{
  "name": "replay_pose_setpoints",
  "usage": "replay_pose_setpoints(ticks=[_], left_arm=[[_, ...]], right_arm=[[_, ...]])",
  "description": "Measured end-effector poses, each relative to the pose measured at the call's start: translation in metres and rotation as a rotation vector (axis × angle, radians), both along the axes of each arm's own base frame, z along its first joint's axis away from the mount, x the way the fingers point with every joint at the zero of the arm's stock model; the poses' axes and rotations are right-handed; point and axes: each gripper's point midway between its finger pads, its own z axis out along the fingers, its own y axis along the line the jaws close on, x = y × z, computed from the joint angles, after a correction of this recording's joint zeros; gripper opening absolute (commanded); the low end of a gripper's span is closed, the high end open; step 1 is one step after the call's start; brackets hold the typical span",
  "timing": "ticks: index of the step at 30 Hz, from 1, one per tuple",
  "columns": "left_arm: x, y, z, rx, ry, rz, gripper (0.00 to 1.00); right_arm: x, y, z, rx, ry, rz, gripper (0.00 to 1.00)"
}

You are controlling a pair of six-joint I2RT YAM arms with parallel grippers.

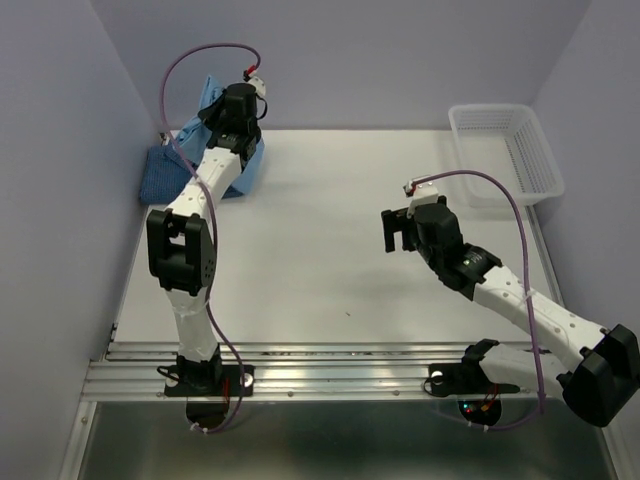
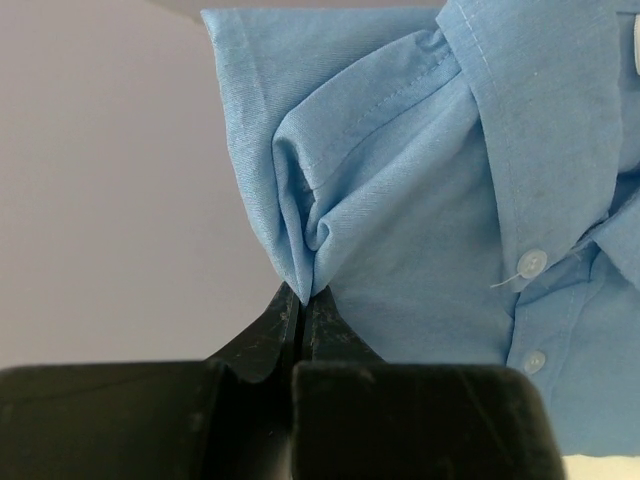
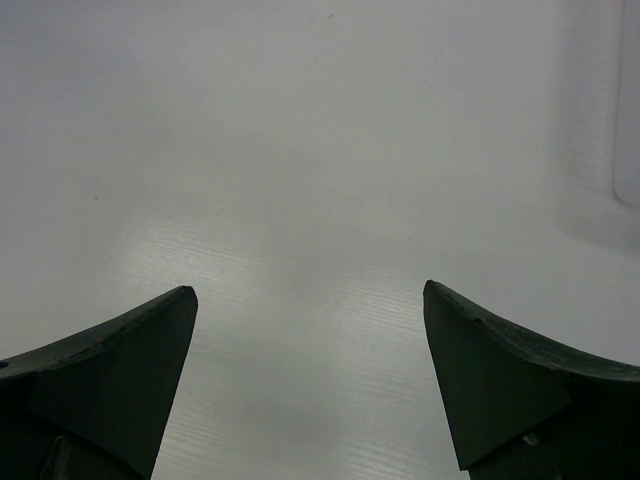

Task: Fold and stack the long sleeve shirts
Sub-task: Neatly place the folded shirt to the corner

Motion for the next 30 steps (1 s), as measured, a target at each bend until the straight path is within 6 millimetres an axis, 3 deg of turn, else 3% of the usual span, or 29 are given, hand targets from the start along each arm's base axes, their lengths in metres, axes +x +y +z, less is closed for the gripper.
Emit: replay_pose_setpoints(ticks=[6,17,18,19,21,23,26,30], left_arm=[[0.014,0.036,-0.009,-0.05,-0.003,0.065,0.0],[0.03,0.102,-0.099,-0.121,0.141,0.16,0.0],[0.033,0.108,-0.107,-0.125,0.145,0.178,0.05],[0.035,0.113,-0.113,-0.128,0.15,0.19,0.26],[0.037,0.127,-0.126,-0.145,0.159,0.225,0.97],[0.038,0.139,-0.135,-0.155,0.164,0.259,0.99],[0.038,0.153,-0.132,-0.179,0.141,0.303,0.99],[0.035,0.161,-0.101,-0.242,0.078,0.347,0.99]], right_arm=[[-0.001,-0.001,0.002,0.007,-0.011,-0.002,1.0],[0.0,-0.004,0.003,-0.005,-0.019,-0.015,1.0],[0.001,-0.004,0.002,-0.006,-0.018,-0.016,1.0],[0.001,-0.004,0.002,-0.009,-0.016,-0.016,1.0],[0.001,-0.005,-0.001,-0.016,-0.01,-0.019,1.0],[0.002,-0.005,-0.004,-0.024,-0.004,-0.024,1.0],[0.002,-0.006,-0.004,-0.026,-0.002,-0.027,1.0],[0.002,-0.007,-0.004,-0.017,-0.001,-0.04,1.0]])
